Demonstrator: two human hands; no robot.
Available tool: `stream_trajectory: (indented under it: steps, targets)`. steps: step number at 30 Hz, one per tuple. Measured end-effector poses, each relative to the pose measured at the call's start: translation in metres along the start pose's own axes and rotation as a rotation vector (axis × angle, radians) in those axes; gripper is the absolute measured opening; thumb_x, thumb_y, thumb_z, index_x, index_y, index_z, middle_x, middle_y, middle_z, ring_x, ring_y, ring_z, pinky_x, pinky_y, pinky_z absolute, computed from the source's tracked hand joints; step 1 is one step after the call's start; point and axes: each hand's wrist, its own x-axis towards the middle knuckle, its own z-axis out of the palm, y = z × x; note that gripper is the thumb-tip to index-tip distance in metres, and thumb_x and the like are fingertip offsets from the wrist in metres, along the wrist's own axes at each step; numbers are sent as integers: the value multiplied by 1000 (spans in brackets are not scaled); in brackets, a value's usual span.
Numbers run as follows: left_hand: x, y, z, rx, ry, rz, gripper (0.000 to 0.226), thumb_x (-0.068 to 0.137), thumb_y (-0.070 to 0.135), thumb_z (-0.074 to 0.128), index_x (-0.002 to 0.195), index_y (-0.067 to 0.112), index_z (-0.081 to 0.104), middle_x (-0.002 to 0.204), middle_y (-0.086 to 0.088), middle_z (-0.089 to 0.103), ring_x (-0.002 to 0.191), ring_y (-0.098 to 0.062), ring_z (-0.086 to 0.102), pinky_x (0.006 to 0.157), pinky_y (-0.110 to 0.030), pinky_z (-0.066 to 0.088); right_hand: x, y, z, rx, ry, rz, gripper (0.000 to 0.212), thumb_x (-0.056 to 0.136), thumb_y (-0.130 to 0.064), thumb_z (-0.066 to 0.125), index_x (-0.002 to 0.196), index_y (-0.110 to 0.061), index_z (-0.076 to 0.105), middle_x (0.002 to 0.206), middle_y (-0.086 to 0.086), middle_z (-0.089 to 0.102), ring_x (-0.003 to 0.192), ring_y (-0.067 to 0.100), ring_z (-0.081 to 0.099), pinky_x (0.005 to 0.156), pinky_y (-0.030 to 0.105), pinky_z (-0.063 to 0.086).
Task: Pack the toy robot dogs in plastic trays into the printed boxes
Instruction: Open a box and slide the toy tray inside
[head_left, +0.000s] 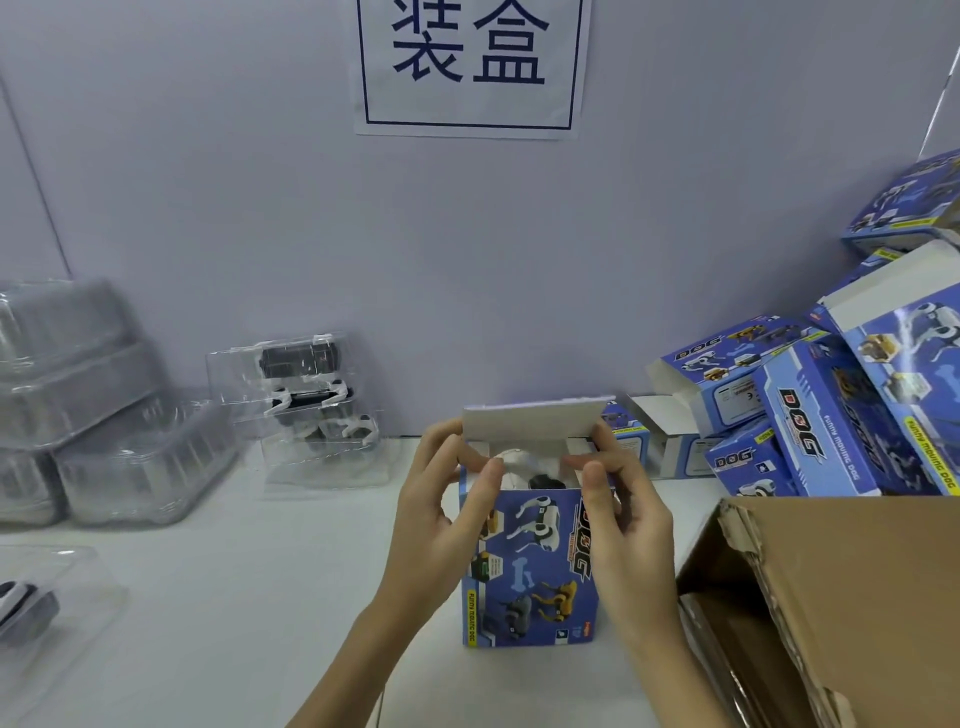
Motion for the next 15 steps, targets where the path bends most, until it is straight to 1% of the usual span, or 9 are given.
stream_trajectory:
  steps: [1, 3, 5, 7, 8, 9, 11, 13, 15]
  targets:
    - [0, 1, 0, -7, -10, 2, 22, 102, 33, 59, 94, 13, 64, 125, 5, 57, 108, -29, 64, 70, -23, 58, 0, -1, 0, 6, 2, -1, 43, 93, -64, 56, 116, -30, 70, 134, -21, 66, 113, -1, 68, 84, 24, 58]
    - [0, 4, -1, -12, -2, 2, 20, 103, 34, 58, 110, 18, 68, 122, 7, 58, 106, -31, 66, 66, -28, 60, 0, -1, -1, 12, -14, -7, 45, 97, -58, 58, 129, -27, 65, 128, -9, 69, 111, 10, 71, 81, 34, 63]
    - [0, 5, -4, -31, 6, -13, 21, 101, 38, 62, 114, 24, 70, 121, 8, 61, 108, -32, 67, 65, -38, 63, -1, -1, -1, 38, -27, -28, 37, 103, -46, 58, 134, -26, 59, 129, -8, 69, 115, 16, 70, 81, 41, 64]
    - [0, 6, -8, -54, 3, -49, 26, 95, 48, 69, 112, 28, 72, 123, 7, 65, 114, -33, 67, 71, -48, 63, -4, 0, -1, 77, -18, -73, 29, 101, -38, 58, 126, -23, 51, 134, -7, 67, 119, 18, 68, 86, 42, 63]
    - [1, 7, -11, -85, 0, -89, 32, 91, 56, 73, 110, 31, 73, 125, 7, 67, 118, -33, 67, 75, -51, 62, -4, 0, 0, 106, -9, -73, 28, 101, -36, 57, 120, -20, 46, 137, -4, 65, 120, 21, 68, 89, 46, 61]
    - [1, 7, -13, -133, -2, -139, 37, 85, 61, 76, 108, 32, 75, 128, 5, 68, 122, -33, 66, 78, -54, 62, -4, 0, 0, 126, 3, -57, 28, 100, -34, 57, 116, -17, 42, 138, -1, 65, 120, 24, 68, 91, 55, 59]
    - [2, 8, -16, -256, -9, -239, 44, 78, 62, 84, 105, 28, 78, 133, 2, 69, 124, -33, 67, 79, -50, 62, -3, 0, 1, 128, 16, -37, 27, 98, -28, 58, 115, -17, 40, 138, 3, 64, 119, 28, 67, 93, 69, 52]
    - [3, 7, -18, -334, -49, -291, 47, 75, 55, 90, 106, 21, 78, 136, -1, 68, 123, -32, 67, 75, -37, 63, -4, -1, 2, 115, 12, -62, 27, 100, -27, 58, 120, -20, 42, 138, 1, 64, 122, 29, 65, 94, 70, 50]
    - [5, 5, -21, -357, -85, -290, 47, 75, 46, 92, 104, 17, 72, 137, -4, 68, 124, -33, 67, 77, -36, 63, -4, -4, 4, 94, 12, -95, 33, 100, -35, 58, 127, -24, 42, 139, 0, 63, 119, 28, 65, 92, 67, 52]
